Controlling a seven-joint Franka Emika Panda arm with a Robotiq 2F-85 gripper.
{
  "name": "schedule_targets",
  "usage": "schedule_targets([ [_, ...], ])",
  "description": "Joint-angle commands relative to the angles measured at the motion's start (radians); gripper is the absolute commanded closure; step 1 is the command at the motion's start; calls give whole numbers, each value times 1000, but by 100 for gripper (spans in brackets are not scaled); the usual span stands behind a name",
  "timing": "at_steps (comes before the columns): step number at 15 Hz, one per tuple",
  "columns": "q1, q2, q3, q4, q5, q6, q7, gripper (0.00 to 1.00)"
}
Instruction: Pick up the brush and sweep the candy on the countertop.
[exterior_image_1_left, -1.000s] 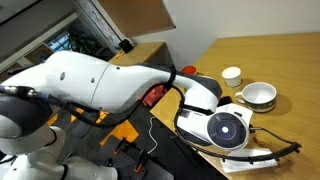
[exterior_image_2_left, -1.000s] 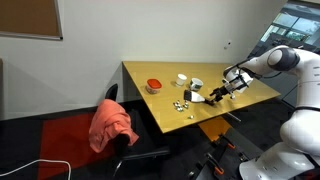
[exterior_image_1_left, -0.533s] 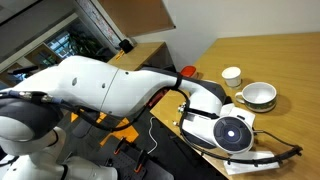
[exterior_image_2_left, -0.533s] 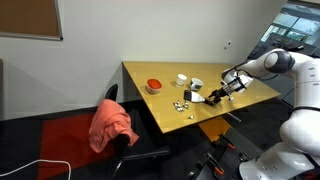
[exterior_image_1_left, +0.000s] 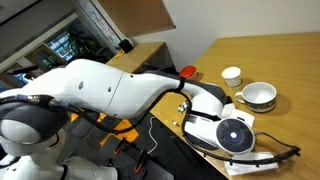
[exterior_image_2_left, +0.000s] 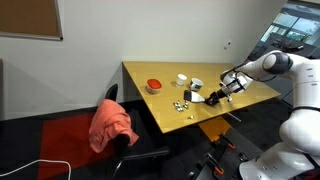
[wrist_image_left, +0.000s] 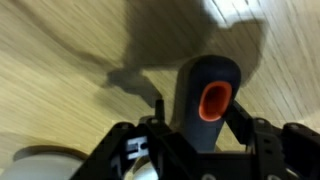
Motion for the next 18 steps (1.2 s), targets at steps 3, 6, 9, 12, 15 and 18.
schedule_targets([
  [3, -25, 3, 27, 15, -24, -3, -5, 80],
  [6, -26, -1, 30, 7, -27, 2, -2, 86],
  [9, -23, -46, 32, -37, -24, 0, -4, 86],
  [12, -14, -108, 34, -87, -24, -6, -3, 86],
  [15, 3, -168, 33, -130, -26, -2, 6, 86],
  [18, 21, -223, 30, -166, -28, -14, 10, 86],
])
